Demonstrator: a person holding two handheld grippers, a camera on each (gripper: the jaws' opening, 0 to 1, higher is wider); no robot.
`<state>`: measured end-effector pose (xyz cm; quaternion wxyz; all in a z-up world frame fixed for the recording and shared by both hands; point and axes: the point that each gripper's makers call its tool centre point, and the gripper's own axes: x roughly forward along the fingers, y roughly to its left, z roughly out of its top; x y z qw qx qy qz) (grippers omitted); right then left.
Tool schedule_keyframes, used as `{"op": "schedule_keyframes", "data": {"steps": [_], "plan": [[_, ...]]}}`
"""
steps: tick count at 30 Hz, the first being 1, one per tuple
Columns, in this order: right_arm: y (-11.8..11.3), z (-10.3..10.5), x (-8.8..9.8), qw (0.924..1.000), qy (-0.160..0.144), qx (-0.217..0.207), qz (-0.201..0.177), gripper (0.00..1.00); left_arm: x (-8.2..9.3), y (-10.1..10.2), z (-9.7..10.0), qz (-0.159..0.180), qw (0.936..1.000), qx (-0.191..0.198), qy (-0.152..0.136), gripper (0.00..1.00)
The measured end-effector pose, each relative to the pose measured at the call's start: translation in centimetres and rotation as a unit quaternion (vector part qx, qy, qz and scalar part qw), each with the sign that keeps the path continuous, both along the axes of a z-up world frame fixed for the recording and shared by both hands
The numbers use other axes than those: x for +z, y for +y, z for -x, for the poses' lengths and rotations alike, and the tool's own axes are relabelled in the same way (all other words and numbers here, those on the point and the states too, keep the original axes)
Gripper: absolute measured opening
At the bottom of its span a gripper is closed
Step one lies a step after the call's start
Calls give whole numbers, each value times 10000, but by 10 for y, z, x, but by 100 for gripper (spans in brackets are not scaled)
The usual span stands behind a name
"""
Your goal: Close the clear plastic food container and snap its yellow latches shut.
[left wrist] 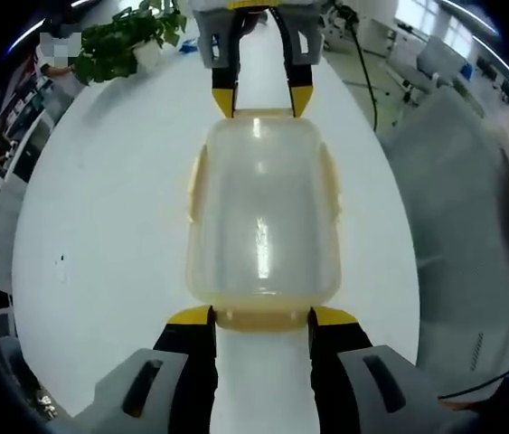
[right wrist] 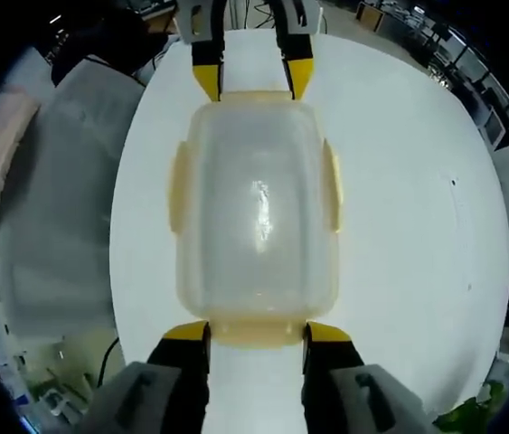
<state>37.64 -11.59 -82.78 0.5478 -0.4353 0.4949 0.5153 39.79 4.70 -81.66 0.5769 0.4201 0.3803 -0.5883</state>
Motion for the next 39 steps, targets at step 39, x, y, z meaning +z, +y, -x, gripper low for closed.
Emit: {"op": "schedule_keyframes", "data": {"steps": [39], "plan": [[-11, -4, 20, 9719, -594, -2033, -1030, 38, 25, 2, -2, 1733, 9500, 2381, 1042, 45]]}}
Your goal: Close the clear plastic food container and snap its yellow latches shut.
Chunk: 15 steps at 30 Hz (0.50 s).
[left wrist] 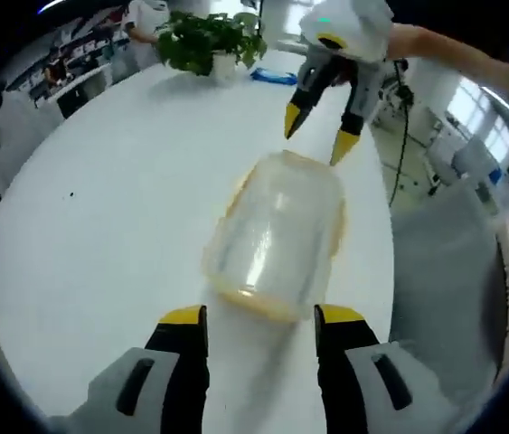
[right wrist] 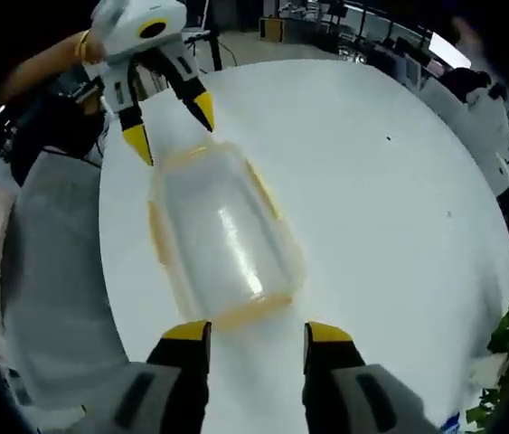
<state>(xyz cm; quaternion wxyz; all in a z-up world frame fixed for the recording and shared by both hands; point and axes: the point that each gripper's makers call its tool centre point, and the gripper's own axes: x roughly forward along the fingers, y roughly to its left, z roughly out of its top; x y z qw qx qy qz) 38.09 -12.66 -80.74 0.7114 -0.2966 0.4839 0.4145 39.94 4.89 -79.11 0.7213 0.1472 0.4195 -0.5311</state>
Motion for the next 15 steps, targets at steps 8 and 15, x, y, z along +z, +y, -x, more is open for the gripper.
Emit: {"op": "schedule_keyframes", "data": {"steps": [8, 15], "plan": [[9, -1, 5, 9944, 45, -863, -608, 38, -1, 6, -11, -19, 9985, 539, -16, 43], [20, 1, -3, 9820, 306, -1509, -1090, 37, -16, 2, -5, 9, 9966, 817, 82, 41]]}}
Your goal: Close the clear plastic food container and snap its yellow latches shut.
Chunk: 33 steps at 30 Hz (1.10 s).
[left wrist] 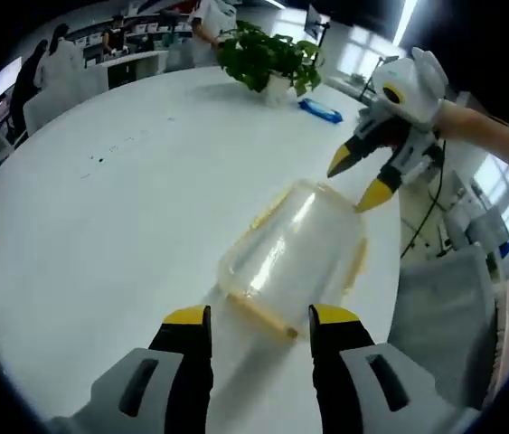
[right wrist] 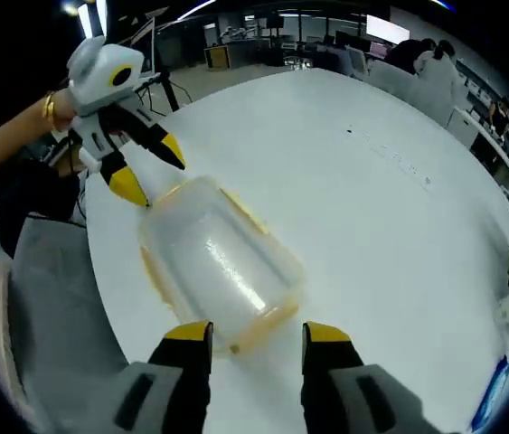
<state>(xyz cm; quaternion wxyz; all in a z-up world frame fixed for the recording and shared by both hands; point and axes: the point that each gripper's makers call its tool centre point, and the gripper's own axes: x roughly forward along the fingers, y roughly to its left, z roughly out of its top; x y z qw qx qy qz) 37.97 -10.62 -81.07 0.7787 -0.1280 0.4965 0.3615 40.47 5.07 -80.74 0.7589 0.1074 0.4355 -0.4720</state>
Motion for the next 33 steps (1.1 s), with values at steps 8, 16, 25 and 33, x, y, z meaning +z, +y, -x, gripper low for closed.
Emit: {"op": "schedule_keyframes", "data": {"steps": [8, 16, 25, 33], "plan": [[-2, 1, -7, 9990, 184, -333, -239, 36, -13, -2, 3, 143, 9987, 413, 270, 39], [-1, 0, -11, 9940, 523, -783, -563, 36, -14, -9, 9, 433, 9957, 624, 534, 33], [12, 1, -14, 9851, 867, -1224, -843, 36, -14, -10, 11, 483, 9932, 733, 764, 31], [18, 0, -15, 9717, 1136, -1799, -1022, 34, -17, -15, 11, 488, 9887, 922, 1080, 30]]}}
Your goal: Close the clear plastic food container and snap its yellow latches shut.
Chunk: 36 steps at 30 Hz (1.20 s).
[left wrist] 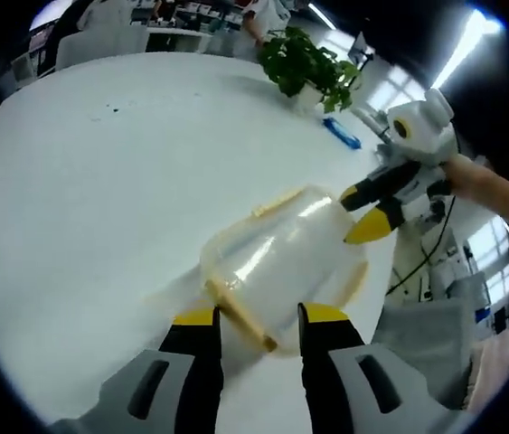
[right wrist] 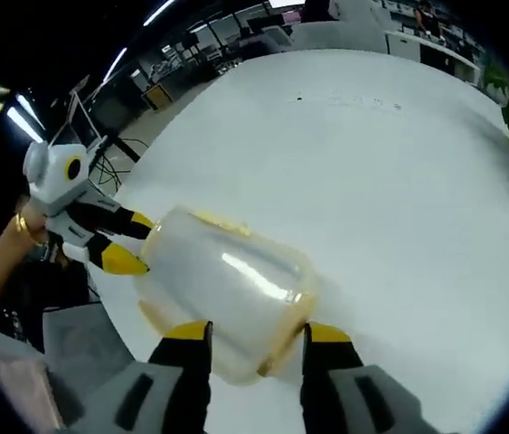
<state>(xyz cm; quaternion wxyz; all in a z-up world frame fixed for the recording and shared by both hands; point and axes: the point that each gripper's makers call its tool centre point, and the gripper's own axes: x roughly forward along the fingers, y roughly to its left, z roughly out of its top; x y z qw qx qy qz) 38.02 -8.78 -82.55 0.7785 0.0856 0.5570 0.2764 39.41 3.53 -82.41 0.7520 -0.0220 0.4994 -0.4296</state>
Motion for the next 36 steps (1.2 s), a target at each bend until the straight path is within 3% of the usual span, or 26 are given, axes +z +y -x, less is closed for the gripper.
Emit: {"op": "schedule_keyframes", "data": {"steps": [1, 2, 3, 9, 24, 33, 36], "plan": [[-2, 0, 3, 9987, -205, 468, -26, 34, 3, -19, -2, 450, 9989, 59, 75, 30], [-4, 2, 1, 9994, -129, 327, 40, 34, -1, -6, -4, 164, 9997, 177, 55, 30], [-4, 3, 2, 9992, -138, 384, 39, 34, 3, -3, -1, 144, 9999, 15, -19, 30], [-3, 5, 0, 9995, -27, 288, -118, 34, 4, -2, 0, 107, 9999, 46, -59, 30], [3, 4, -1, 9992, -386, -115, 48, 40, 3, 7, 3, 29, 9987, 340, -386, 33], [0, 6, 0, 9996, -251, -117, -115, 38, 4, 10, 6, 90, 9996, 105, -255, 34], [0, 4, 0, 9991, -403, -70, -94, 39, 6, 14, 2, -66, 9986, 39, -523, 36]]}}
